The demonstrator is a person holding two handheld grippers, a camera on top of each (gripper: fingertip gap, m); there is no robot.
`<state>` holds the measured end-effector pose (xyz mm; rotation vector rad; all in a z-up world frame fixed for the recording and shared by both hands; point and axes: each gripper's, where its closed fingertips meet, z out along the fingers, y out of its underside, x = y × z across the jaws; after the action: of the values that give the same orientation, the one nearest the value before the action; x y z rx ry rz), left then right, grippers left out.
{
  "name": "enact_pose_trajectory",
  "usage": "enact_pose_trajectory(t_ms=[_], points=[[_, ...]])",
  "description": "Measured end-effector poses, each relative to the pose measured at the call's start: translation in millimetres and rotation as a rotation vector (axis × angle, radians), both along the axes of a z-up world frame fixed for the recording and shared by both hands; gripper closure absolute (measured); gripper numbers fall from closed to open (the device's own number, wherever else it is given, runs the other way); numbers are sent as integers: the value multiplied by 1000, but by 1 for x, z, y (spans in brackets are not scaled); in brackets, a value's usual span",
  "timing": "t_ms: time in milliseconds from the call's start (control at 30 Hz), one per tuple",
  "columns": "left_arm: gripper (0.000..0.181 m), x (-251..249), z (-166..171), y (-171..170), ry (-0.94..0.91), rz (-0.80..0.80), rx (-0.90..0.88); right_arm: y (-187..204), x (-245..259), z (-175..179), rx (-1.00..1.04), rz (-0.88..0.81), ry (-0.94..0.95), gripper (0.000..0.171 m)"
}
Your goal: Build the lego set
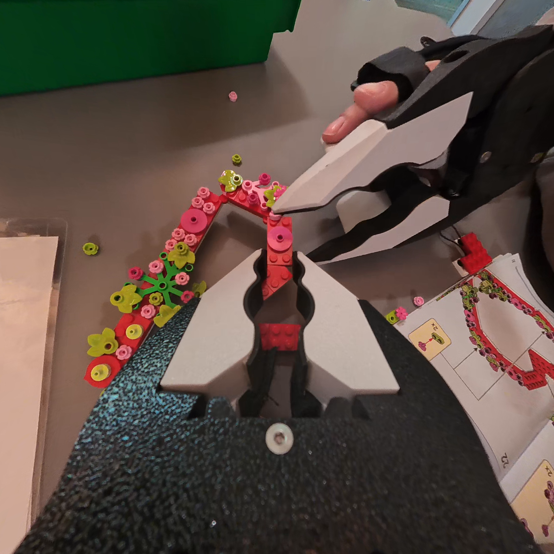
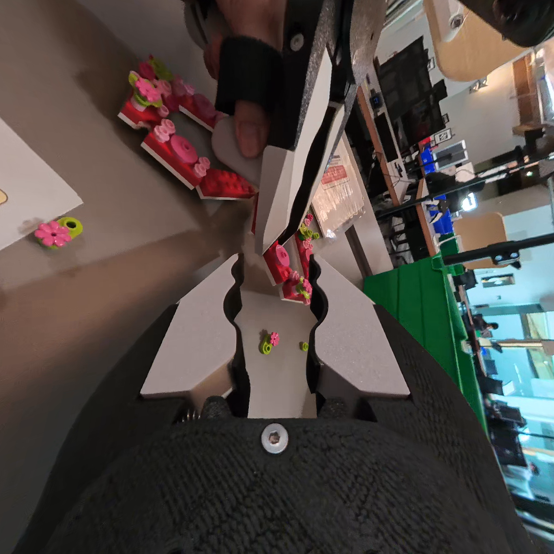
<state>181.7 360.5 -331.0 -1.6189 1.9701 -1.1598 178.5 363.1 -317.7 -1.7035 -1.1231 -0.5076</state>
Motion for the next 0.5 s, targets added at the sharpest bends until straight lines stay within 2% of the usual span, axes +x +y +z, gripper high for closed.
enact_pose_trajectory(t_ms=[500], points=[[166,1,1,-1,-6,-8,6,-1,3,-11,-74,-46,43,131]])
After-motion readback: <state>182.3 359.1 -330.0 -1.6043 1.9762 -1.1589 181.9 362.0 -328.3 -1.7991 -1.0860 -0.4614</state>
